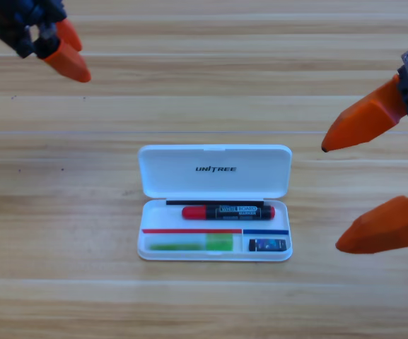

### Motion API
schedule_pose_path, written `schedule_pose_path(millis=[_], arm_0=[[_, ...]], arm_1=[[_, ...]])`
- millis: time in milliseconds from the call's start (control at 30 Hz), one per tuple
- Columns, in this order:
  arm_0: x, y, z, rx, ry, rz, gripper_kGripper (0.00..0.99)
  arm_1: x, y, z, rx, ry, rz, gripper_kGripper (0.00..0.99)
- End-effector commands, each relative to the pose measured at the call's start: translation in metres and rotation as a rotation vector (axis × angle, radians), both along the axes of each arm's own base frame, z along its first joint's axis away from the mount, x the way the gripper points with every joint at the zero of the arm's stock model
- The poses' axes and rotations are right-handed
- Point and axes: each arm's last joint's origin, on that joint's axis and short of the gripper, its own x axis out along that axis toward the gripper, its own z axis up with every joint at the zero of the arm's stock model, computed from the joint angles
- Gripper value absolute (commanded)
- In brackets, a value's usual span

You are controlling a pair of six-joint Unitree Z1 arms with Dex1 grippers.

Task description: Clean up eraser and pencils

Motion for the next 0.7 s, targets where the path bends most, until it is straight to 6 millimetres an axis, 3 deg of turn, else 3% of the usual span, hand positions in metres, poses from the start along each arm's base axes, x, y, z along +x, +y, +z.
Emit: schedule_pose_path(millis=[33, 133, 233, 267, 300, 533, 700], arm_0=[[0.049, -0.011, -0.026, 0.023, 0.021, 0.023, 0.515], [0.072, -0.020, -0.036, 0.036, 0.022, 0.031, 0.508], [0.086, -0.026, -0.044, 0.034, 0.029, 0.027, 0.198], [0.088, -0.027, -0.047, 0.028, 0.032, 0.023, 0.031], [0.090, -0.028, -0.048, 0.029, 0.031, 0.030, 0.000], [0.095, -0.031, -0.068, 0.047, 0.055, 0.045, 0.000], [0.087, -0.045, -0.080, 0.040, 0.086, -0.024, 0.000]], arm_1=[[0.014, 0.010, -0.021, -0.042, 0.062, -0.015, 0.988], [0.015, 0.011, -0.023, -0.049, 0.066, -0.015, 0.988], [0.016, 0.012, -0.025, -0.056, 0.072, -0.015, 0.988], [0.017, 0.013, -0.026, -0.058, 0.074, -0.015, 0.988], [0.017, 0.013, -0.027, -0.060, 0.075, -0.015, 0.988], [0.017, 0.014, -0.027, -0.061, 0.077, -0.016, 0.988], [0.017, 0.014, -0.027, -0.062, 0.076, -0.017, 0.988]])
